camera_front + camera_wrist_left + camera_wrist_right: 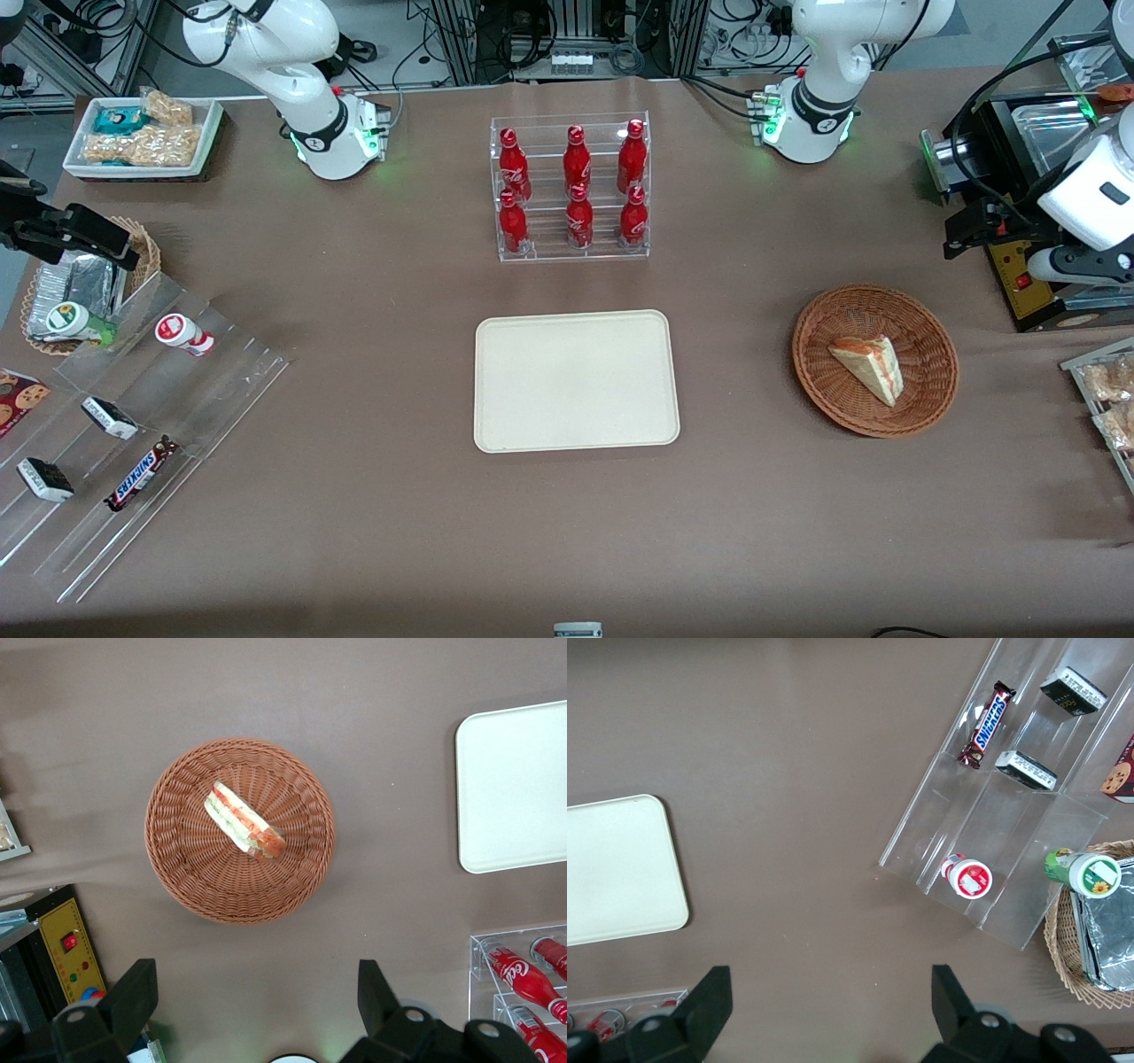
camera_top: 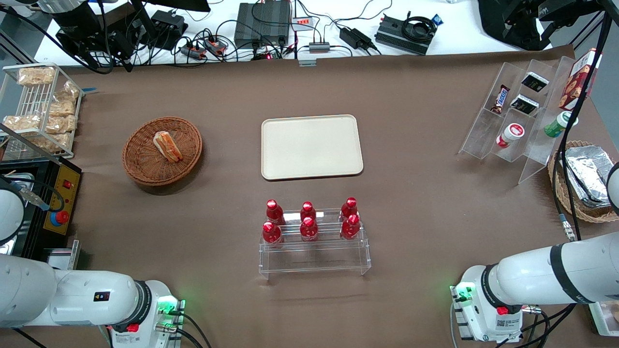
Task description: Place sandwich from basket to tray
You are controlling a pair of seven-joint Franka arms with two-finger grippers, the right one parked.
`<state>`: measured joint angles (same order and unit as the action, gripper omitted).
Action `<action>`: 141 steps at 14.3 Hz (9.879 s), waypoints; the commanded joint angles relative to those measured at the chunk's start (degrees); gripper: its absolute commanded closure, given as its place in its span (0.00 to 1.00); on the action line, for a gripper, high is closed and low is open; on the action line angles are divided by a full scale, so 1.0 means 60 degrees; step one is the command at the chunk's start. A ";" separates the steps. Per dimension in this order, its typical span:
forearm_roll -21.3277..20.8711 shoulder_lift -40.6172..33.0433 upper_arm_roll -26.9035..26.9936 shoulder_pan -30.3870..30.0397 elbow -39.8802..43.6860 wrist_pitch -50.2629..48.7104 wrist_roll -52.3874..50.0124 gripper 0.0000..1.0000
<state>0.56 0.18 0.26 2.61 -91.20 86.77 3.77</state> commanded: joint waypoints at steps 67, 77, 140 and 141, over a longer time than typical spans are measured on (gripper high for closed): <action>0.0419 0.7674 0.0176 0.6565 0.2397 0.7144 -0.8846 0.96; 0.0492 0.7777 0.0162 0.6977 0.2471 0.6779 -0.9167 0.68; -0.0123 0.0409 -0.0497 -0.0582 0.0449 0.0011 0.1085 0.00; -0.0123 0.0409 -0.0497 -0.0582 0.0449 0.0026 0.1085 0.00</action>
<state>0.75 2.27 -2.68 -1.13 -89.84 87.99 10.40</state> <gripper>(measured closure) 0.000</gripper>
